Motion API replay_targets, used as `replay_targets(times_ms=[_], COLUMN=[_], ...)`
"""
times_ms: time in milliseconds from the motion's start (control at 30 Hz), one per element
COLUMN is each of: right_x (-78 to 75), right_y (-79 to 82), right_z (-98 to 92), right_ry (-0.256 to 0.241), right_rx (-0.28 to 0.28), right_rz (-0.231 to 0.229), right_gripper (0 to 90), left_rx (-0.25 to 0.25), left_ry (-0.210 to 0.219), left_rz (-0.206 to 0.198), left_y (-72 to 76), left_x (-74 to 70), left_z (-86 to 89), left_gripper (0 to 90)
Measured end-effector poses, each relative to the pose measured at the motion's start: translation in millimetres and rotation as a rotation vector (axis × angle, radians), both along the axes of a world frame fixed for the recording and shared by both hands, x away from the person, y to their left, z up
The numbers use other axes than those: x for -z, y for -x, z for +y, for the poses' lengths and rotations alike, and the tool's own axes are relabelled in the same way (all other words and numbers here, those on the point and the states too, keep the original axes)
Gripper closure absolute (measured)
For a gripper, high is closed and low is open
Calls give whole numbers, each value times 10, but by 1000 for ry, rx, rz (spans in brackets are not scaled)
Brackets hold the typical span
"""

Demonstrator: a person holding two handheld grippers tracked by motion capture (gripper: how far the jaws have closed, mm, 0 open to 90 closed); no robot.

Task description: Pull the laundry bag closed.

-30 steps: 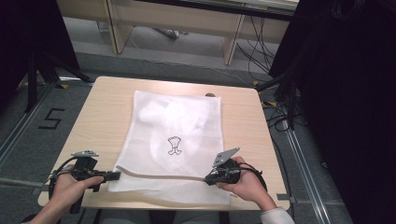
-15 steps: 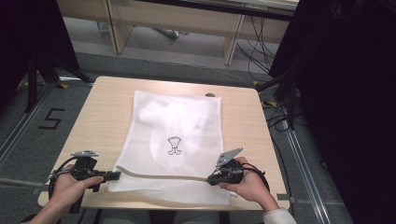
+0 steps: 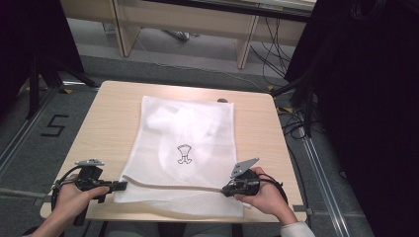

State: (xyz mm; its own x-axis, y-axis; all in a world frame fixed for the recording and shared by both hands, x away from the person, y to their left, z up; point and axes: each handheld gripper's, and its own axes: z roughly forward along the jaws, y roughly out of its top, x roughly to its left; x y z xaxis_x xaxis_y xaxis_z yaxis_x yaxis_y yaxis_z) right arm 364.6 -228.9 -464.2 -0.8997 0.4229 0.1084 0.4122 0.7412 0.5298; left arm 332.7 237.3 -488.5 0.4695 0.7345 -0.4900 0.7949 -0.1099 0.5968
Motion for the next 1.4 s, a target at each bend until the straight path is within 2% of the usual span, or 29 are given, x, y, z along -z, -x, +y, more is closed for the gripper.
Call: replay_targets(times_ms=[33, 100, 133, 200, 500, 600, 733, 833, 1100, 1267, 1333, 1400], right_x=[-3, 1, -4, 6, 26, 29, 31, 31, 53, 55, 65, 70], right_y=[8, -5, 6, 4, -13, -3, -6, 1, -5, 8, -3, 5], right_z=[-6, -13, -17, -26, -98, -114, -115, -125, -168, -189, -202, -200], right_ry=[0, -3, -4, 0, 8, 5, 2, 22, 29, 30, 27, 53], right_rx=[15, -2, 10, 21, 13, 24, 11, 27, 24, 43, 32, 44], right_rz=[14, -7, 10, 13, -3, 3, 9, -1, -11, 0, -12, -6], right_gripper=[828, 828, 828, 828, 828, 828, 827, 828, 827, 827, 828, 828], left_rx=[0, 0, -1, 0, 1, -5, 1, -3, -1, 2, 0, -2], left_ry=[0, -3, 0, 0, -4, -8, -11, -11, -13, -6, -11, -9], left_rz=[-1, -2, -1, -1, 0, -3, -2, -3, -2, -1, -3, -2], left_y=[0, 1, 0, 0, 1, 4, 3, 3, 4, 3, 3, 2], left_x=[-1, -3, -2, 0, 3, 3, 0, 3, 0, 0, -1, 2], left_z=[-1, -2, 0, -1, 1, -3, 0, -1, -3, 0, -3, -1], left_gripper=[860, 860, 860, 860, 860, 860, 860, 860, 860, 860, 860, 860])
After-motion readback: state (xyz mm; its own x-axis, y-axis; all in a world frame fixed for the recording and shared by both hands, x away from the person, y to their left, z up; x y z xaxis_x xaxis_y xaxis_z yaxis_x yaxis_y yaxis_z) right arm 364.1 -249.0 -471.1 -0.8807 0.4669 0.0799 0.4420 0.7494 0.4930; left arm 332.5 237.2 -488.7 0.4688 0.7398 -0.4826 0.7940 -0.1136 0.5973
